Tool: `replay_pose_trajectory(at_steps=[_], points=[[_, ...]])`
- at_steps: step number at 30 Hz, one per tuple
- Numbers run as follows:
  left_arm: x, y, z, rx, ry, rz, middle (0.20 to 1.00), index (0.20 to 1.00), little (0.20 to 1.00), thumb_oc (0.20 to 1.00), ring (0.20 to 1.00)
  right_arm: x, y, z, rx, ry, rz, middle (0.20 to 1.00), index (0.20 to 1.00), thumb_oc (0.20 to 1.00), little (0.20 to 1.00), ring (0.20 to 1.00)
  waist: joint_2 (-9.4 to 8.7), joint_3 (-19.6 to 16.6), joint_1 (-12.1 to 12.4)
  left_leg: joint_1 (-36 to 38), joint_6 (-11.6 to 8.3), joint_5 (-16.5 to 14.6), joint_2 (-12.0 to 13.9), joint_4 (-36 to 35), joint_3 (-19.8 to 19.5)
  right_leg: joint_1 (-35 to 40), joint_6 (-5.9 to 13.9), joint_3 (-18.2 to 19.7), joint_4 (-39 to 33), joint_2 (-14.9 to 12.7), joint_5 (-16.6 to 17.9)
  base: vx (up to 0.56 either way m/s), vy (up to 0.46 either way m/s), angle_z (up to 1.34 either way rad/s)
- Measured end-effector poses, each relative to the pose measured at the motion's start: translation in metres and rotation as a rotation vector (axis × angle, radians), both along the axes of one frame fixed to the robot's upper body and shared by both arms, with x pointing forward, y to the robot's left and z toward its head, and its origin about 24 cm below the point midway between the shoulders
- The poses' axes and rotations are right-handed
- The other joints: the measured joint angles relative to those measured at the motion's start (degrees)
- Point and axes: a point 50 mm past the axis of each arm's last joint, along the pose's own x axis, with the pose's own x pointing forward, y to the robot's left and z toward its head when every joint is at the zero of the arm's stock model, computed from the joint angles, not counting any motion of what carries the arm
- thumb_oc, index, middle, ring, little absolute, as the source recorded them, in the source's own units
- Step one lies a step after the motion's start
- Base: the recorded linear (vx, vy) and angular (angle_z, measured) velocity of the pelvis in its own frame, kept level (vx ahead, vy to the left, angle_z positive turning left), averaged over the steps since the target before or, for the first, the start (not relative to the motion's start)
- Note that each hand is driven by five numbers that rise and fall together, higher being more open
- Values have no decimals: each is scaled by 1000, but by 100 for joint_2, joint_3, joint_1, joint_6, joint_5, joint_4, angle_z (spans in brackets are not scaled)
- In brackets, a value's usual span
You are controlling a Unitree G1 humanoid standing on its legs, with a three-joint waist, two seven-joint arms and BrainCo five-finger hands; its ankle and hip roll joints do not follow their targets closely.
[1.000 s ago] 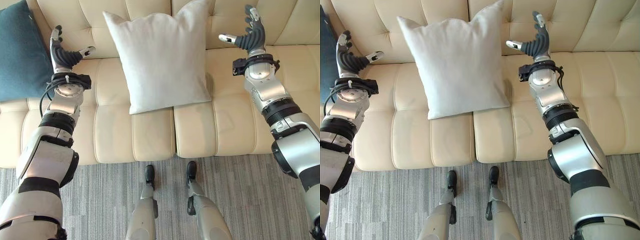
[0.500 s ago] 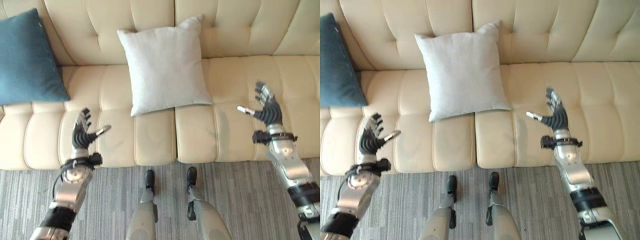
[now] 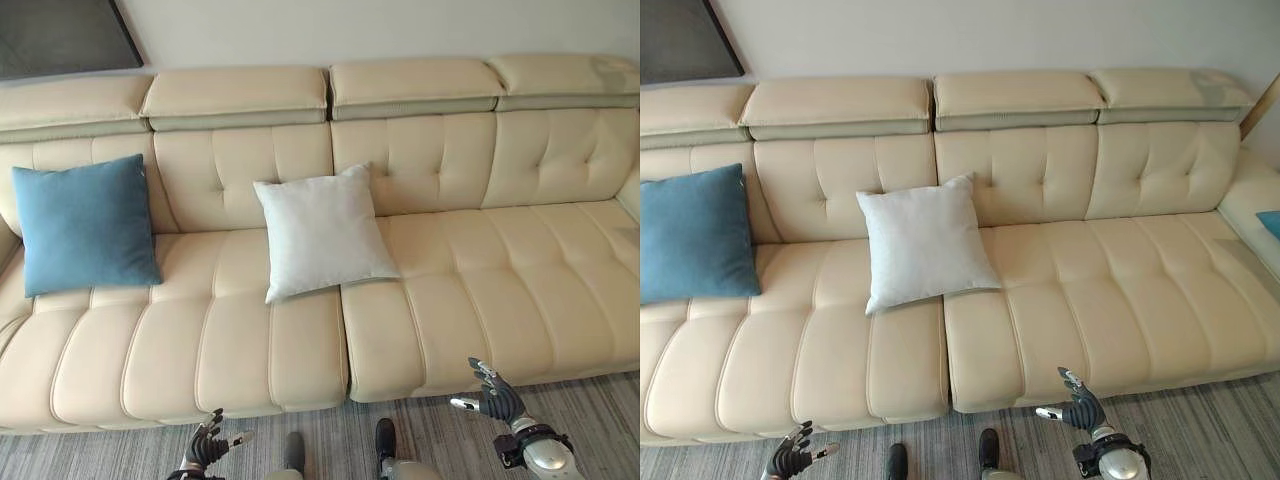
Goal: Pick up all the scattered cushions and arrange them neatly on the sofa.
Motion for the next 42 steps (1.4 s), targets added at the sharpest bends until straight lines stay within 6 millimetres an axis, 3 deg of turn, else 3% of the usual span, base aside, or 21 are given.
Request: replay_pose_trajectory(at_steps=[4, 5, 7, 9, 10, 11, 12, 13, 17, 18, 19, 22, 25, 26, 29, 33, 37, 38, 39, 41, 42], points=[[7, 3, 3, 22, -16, -13, 1000, 1000, 1000, 1000, 1000, 6, 10, -4, -2, 7, 23, 1000, 1000, 1000, 1000, 1000, -209, -36, 7, -85, 17, -9, -247, 45, 150, -359, 78, 288, 103, -161, -1, -222, 75, -42], [10, 3, 5, 29, -25, -22, 1000, 1000, 1000, 1000, 1000, 10, 12, -3, 4, -5, 23, 1000, 1000, 1000, 1000, 1000, -223, -29, 17, -143, 112, -50, -297, 42, 154, -492, 192, 311, 152, -224, -27, -243, 5, -61], [21, 1, 8, 30, -52, -26, 1000, 1000, 1000, 1000, 1000, 17, 16, -4, 5, -12, 29, 1000, 1000, 1000, 1000, 1000, 2, 66, 17, -422, 569, 155, -84, 59, 206, -735, 521, 78, 620, -196, -191, -213, -1, -31], [37, -2, 14, 40, -98, -54, 1000, 1000, 1000, 1000, 1000, 16, 19, -7, 2, 16, 42, 1000, 1000, 1000, 1000, 1000, 113, 159, 80, -518, 665, 226, 132, 71, 191, -970, 510, 95, 2223, -144, -848, -159, -62, 9], [38, 0, 16, 46, -102, -57, 1000, 1000, 1000, 1000, 1000, 16, 19, -7, 3, 16, 43, 1000, 1000, 1000, 1000, 1000, 140, 186, 110, -522, 691, 244, 157, 63, 169, -898, 552, 133, 2609, -143, -1125, -140, -111, 16], [34, 5, 15, 62, -90, -48, 1000, 1000, 1000, 1000, 1000, 18, 19, -6, 1, 9, 46, 1000, 1000, 1000, 1000, 1000, 42, 200, 161, -519, 662, 318, 169, 100, 88, -454, 646, 185, 2901, -147, -1514, -125, -170, 4], [32, 7, 15, 72, -85, -44, 1000, 1000, 1000, 1000, 1000, 22, 21, -5, 2, -2, 55, 1000, 1000, 1000, 1000, 1000, -44, 218, 182, -525, 601, 355, 157, 91, 89, -172, 565, 205, 2590, -119, -1685, -97, -183, -3], [27, 9, 13, 77, -67, -40, 1000, 1000, 1000, 1000, 1000, 30, 23, -1, 0, -22, 66, 1000, 1000, 1000, 1000, 1000, -55, 259, 256, -552, 475, 424, 168, 67, 47, 152, 328, 149, 1994, -71, -1872, -123, -222, 1], [24, -6, 6, 29, -57, -28, 1000, 1000, 1000, 1000, 1000, 35, 21, 4, -14, -43, 68, 1000, 1000, 1000, 1000, 1000, 303, 360, 305, -803, 208, 323, 552, 45, -191, 208, -38, 131, 1506, 511, -1596, -138, -203, 19], [26, -11, 6, 16, -62, -27, 1000, 1000, 1000, 1000, 1000, 26, 20, 0, -10, -23, 64, 1000, 1000, 1000, 1000, 1000, 389, 399, 319, -986, 116, -157, 648, 125, -318, 157, -216, 19, 1493, 730, -1528, -327, -245, 125], [36, -14, 9, 15, -90, -42, 1000, 1000, 1000, 1000, 1000, 21, 20, -1, -6, -15, 57, 1000, 1000, 1000, 1000, 1000, 159, 462, 260, -1289, -96, -429, 565, 379, -335, -11, -527, -39, 1435, 657, -1399, -310, -130, 105], [28, -22, 4, -3, -58, -69, 1000, 1000, 1000, 1000, 1000, 27, 13, 5, -19, -49, 34, 1000, 1000, 1000, 1000, 1000, -63, 476, 259, -969, -120, -418, 190, 699, -365, -88, -664, 80, 1242, 510, -1102, -140, -30, 9], [29, -24, 4, -11, -62, -69, 1000, 1000, 1000, 1000, 1000, 31, 8, 9, -20, -66, 12, 1000, 1000, 1000, 1000, 1000, -29, 492, 135, -234, -115, -404, -158, 749, -502, -69, -640, 205, 1137, 579, -973, -20, 39, -18], [33, -24, 6, -11, -76, -72, 1000, 1000, 1000, 1000, 1000, 33, 10, 9, -7, -70, 4, 1000, 1000, 1000, 1000, 1000, 34, 480, 58, 126, 34, -456, -259, 503, -648, -69, -621, 272, 1101, 644, -918, 50, 85, -8], [45, -27, 13, -18, -123, -93, 1000, 1000, 1000, 1000, 1000, 31, 15, 6, 14, -64, 0, 1000, 1000, 1000, 1000, 1000, -62, 510, -43, 423, 135, -432, -194, 309, -643, 144, -462, 518, 787, 727, -727, 27, 97, -43], [60, -28, 20, -12, -159, -121, 1000, 1000, 1000, 1000, 1000, 25, 10, 2, 60, -54, -83, 1000, 1000, 1000, 1000, 1000, -38, 505, -247, 467, 270, -551, -253, 146, -453, 97, -247, 815, 537, 735, -500, -2, 105, -41], [66, -29, 26, 9, -185, -157, 1000, 1000, 1000, 1000, 1000, 14, 11, -7, 110, -21, -137, 1000, 1000, 1000, 1000, 1000, -54, 482, -273, 501, 366, -586, -363, 162, 10, -97, -187, 1073, 564, 604, -458, -65, 107, -70], [65, -30, 25, 11, -180, -167, 1000, 1000, 1000, 1000, 1000, 15, 17, -8, 173, -31, -186, 1000, 1000, 1000, 1000, 1000, -112, 482, -283, 498, 453, -576, -464, 163, 384, -258, -26, 1490, 550, 610, -326, -67, 103, -128], [65, -32, 24, 10, -175, -176, 1000, 1000, 1000, 1000, 1000, 20, 21, -8, 204, -44, -197, 1000, 1000, 1000, 1000, 1000, -121, 484, -287, 498, 507, -542, -447, 160, 674, -338, -22, 1581, 517, 601, -333, -42, 58, -169], [63, -34, 23, 5, -168, -180, 1000, 1000, 1000, 1000, 1000, 31, 31, -4, 255, -77, -204, 1000, 1000, 1000, 1000, 1000, -100, 477, -252, 481, 605, -578, -391, 167, 1256, -433, 128, 1519, 427, 514, -359, -28, -5, -139], [64, -34, 23, 5, -169, -179, 1000, 1000, 1000, 1000, 1000, 33, 33, -3, 270, -82, -208, 1000, 1000, 1000, 1000, 1000, -57, 508, -278, 475, 661, -617, -361, 168, 1323, -510, 244, 1481, 559, 509, -341, -31, -47, -83]])
